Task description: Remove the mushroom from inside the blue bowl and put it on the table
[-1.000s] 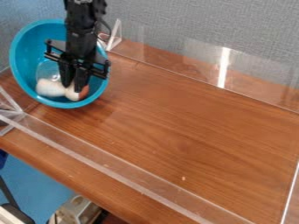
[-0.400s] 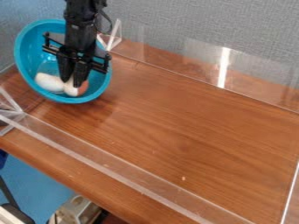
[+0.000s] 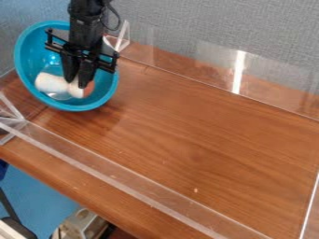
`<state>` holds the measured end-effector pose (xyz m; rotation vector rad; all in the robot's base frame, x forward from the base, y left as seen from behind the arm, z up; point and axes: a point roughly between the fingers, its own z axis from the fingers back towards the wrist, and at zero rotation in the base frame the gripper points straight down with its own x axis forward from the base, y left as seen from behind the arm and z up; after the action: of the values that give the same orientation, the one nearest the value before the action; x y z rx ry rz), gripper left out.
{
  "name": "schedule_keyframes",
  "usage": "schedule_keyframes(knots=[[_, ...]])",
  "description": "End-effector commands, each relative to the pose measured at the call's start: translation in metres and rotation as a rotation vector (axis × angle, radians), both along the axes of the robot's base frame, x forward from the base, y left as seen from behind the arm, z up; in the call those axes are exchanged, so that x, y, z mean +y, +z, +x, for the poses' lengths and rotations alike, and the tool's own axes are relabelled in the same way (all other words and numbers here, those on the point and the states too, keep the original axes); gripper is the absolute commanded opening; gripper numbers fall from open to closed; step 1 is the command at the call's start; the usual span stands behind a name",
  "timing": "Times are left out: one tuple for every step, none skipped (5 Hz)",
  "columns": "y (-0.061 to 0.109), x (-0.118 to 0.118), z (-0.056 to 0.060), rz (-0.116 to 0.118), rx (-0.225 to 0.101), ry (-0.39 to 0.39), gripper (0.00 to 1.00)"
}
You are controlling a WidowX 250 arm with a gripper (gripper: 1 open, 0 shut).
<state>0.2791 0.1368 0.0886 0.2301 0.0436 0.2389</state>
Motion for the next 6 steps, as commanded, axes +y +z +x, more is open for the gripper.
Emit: schedule_keyframes(knots=[[0.032, -0.001, 0.008, 0.033, -0.091, -0.008, 0.00], [0.036, -0.003, 0.007, 0.032, -0.093, -0.007, 0.00], [0.039, -0.005, 0.006, 0.031, -0.095, -0.005, 0.00], [0.039, -0.008, 0.005, 0.028, -0.095, -0.005, 0.00], [0.042, -0.009, 0.005, 0.025, -0.099, 0.000, 0.00], [0.045, -0.010, 0.004, 0.023, -0.104, 0.005, 0.00]])
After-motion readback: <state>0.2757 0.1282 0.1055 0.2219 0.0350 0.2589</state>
